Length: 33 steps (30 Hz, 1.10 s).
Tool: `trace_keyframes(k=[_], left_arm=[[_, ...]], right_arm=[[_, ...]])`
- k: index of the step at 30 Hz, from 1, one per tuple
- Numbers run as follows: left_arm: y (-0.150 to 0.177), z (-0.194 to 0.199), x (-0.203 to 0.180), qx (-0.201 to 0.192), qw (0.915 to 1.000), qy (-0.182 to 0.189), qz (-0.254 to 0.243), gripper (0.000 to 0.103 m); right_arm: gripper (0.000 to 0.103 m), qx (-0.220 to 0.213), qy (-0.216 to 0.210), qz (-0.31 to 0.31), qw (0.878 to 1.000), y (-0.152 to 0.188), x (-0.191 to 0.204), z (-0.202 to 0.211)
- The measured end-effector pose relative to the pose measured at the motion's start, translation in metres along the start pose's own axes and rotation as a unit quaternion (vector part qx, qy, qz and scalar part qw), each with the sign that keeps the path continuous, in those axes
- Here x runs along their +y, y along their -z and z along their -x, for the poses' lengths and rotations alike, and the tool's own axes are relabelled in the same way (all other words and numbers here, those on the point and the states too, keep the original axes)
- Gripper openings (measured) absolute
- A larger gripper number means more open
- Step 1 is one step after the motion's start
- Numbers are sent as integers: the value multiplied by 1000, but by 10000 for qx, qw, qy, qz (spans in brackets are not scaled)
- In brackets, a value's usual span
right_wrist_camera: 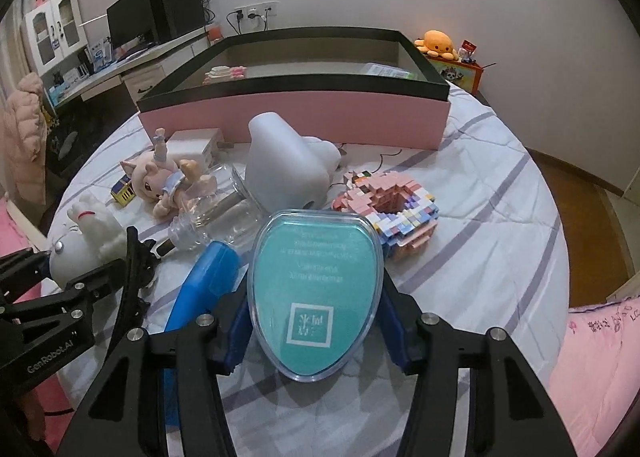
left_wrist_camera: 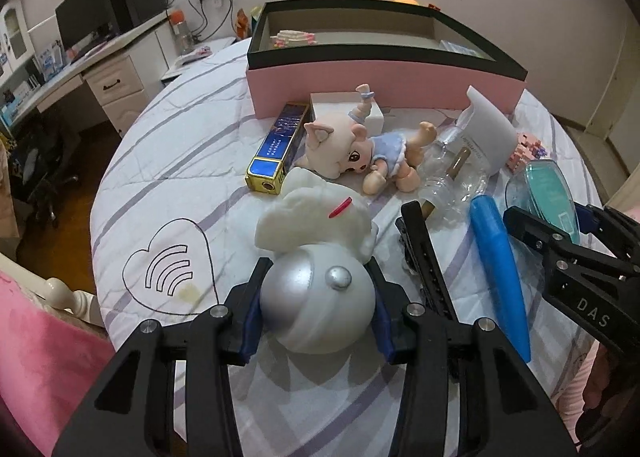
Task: Organize rigid objects
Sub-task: 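Carry the teal case and silver ball toy into the tray and release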
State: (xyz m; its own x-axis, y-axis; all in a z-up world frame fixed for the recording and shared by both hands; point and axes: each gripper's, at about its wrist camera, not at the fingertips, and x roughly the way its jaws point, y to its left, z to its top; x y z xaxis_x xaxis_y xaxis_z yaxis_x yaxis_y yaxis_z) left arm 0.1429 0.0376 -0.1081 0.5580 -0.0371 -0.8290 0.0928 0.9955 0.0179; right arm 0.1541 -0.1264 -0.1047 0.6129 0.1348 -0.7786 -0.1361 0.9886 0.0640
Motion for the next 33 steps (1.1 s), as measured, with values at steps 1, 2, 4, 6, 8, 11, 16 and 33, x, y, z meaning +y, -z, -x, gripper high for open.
trace_keyframes(k=[1,2,4,6,8,11,16,33], left_arm=[[0,1,1,-6,10000,25,16,45],[0,3,0,-16,10000,57,21,45],[0,9,-1,-58,10000,43,16,45],[0,17,-2,-159,9999,-22,-12,45],[-3,29,-3,-334,9994,-77,-35,45],[-9,50,-2,-639,9979,-111,-33,45],[-17,91,-2,-1246,9920,-200,-71,45],[-15,150,-13,-2036,9787,-64,-264,45]], right_arm=[[56,-10,3,-14,10000,0,-1,3],[56,-35,4,-27,10000,0,-1,6],[56,-91,3,-42,10000,0,-1,12],[56,-191,13,-48,9998,0,0,22],[56,-340,25,-46,9994,-1,0,34],[56,-608,23,-29,9981,-3,0,55],[56,-1161,91,116,9931,-9,6,99],[56,-2163,-131,486,9750,1,33,173]])
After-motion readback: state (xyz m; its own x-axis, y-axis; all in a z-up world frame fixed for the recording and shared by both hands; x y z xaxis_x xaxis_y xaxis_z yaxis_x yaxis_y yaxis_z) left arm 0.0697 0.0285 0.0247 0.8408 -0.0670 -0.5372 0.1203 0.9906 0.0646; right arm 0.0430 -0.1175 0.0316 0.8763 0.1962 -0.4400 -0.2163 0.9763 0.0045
